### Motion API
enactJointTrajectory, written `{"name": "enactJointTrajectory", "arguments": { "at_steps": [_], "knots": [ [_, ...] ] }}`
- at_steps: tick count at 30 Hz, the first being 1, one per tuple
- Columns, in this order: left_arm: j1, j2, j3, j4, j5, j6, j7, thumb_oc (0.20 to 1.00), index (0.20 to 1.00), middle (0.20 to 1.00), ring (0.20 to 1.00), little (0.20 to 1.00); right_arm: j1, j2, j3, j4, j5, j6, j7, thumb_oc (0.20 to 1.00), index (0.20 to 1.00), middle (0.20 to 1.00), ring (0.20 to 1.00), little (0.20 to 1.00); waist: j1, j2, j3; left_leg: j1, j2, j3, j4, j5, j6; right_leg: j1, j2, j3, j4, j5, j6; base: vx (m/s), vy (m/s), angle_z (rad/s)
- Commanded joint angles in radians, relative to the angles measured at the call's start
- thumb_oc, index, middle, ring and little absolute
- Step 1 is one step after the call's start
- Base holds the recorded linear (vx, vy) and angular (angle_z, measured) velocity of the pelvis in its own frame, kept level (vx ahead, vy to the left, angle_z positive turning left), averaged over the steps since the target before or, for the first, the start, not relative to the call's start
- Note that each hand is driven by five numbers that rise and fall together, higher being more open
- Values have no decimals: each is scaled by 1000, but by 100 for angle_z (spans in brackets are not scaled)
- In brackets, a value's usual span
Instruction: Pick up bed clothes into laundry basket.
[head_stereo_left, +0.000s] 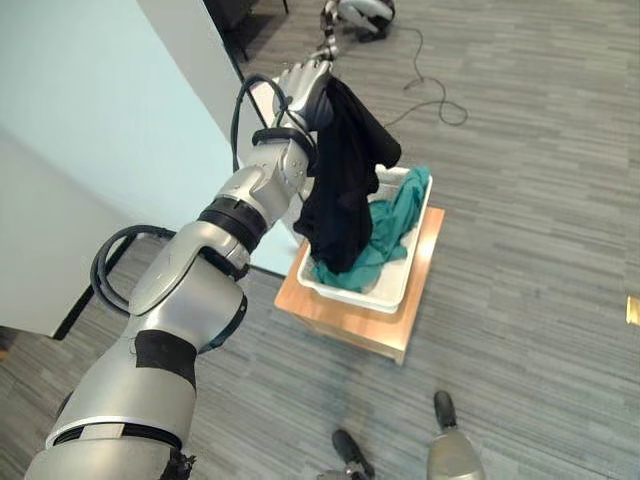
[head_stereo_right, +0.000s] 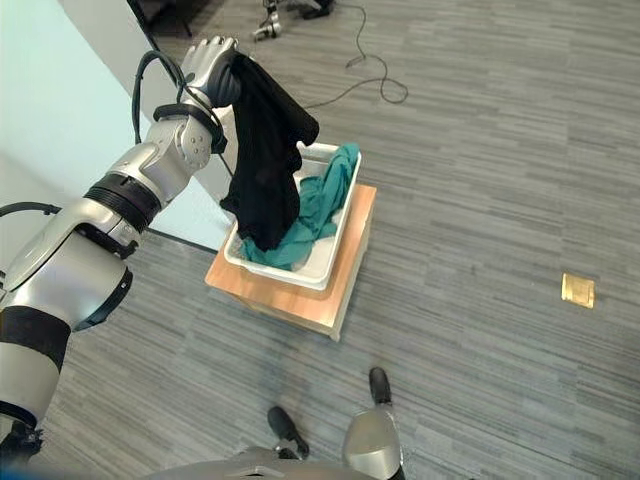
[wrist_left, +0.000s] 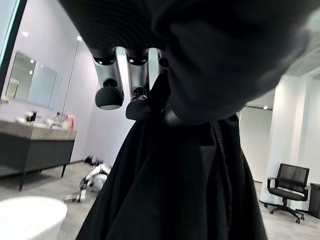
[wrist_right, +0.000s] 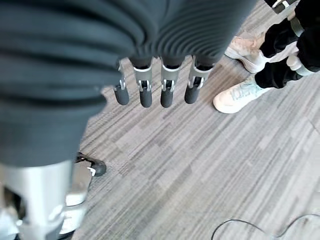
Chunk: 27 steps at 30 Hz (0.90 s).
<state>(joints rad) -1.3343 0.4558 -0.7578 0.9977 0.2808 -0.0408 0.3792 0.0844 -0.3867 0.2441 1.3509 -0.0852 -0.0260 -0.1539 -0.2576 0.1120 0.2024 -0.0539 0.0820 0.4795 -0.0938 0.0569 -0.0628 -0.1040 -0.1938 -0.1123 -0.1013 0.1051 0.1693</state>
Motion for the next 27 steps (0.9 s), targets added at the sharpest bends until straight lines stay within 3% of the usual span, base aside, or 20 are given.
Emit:
{"name": "enactJointTrajectory", "arguments": {
  "at_steps": [1,7,13,14,15,23,26,27],
  "knots": [
    [-105,29,112,118,28,5,45,200,200,200,200,200,-27,-22,36,45,-27,13,-25,1000,1000,1000,1000,1000,-22,-33,25,17,67,-57,7,-6,-66,-22,-54,-41,14,24,65,-71,-25,-4],
    [-29,-122,116,164,100,42,44,200,200,200,200,200,-84,10,54,33,7,17,-55,1000,1000,1000,1000,1000,-7,-74,66,-54,76,-65,7,15,-67,-90,-49,-47,14,42,68,-64,-17,-2],
    [-27,-151,101,198,148,60,52,200,200,200,200,200,-38,39,50,33,26,4,-65,1000,1000,1000,1000,1000,-5,-111,79,-98,92,-65,7,27,-71,-135,-44,-54,14,52,69,-19,-13,0],
    [-21,-153,100,204,160,63,53,442,442,442,442,442,-32,46,51,37,29,2,-66,1000,1000,1000,1000,1000,-4,-117,83,-108,96,-66,7,30,-72,-144,-44,-56,14,55,71,-48,-30,-1],
    [-12,-153,94,211,176,66,54,1000,1000,1000,1000,1000,-22,52,51,38,31,-1,-63,1000,1000,1000,1000,1000,-2,-126,87,-117,99,-66,7,31,-74,-154,-45,-57,14,58,72,-36,-19,0],
    [22,-180,106,200,172,67,73,1000,1000,1000,1000,1000,-47,54,44,31,63,-4,-69,1000,1000,1000,1000,1000,9,-126,79,-94,100,-69,7,23,-76,-128,-48,-66,14,49,70,9,-1,2],
    [43,-203,154,146,50,27,75,1000,1000,1000,1000,1000,-82,25,41,-1,62,-3,-89,1000,1000,1000,1000,1000,16,-116,54,-62,95,-78,7,14,-74,-91,-47,-68,14,37,66,48,-11,9],
    [86,-240,201,103,-103,-16,62,1000,1000,1000,1000,1000,-106,3,50,-18,39,8,-107,1000,1000,1000,1000,1000,23,-111,36,-41,92,-83,7,8,-73,-66,-46,-72,14,32,65,55,-10,7]
  ]
}}
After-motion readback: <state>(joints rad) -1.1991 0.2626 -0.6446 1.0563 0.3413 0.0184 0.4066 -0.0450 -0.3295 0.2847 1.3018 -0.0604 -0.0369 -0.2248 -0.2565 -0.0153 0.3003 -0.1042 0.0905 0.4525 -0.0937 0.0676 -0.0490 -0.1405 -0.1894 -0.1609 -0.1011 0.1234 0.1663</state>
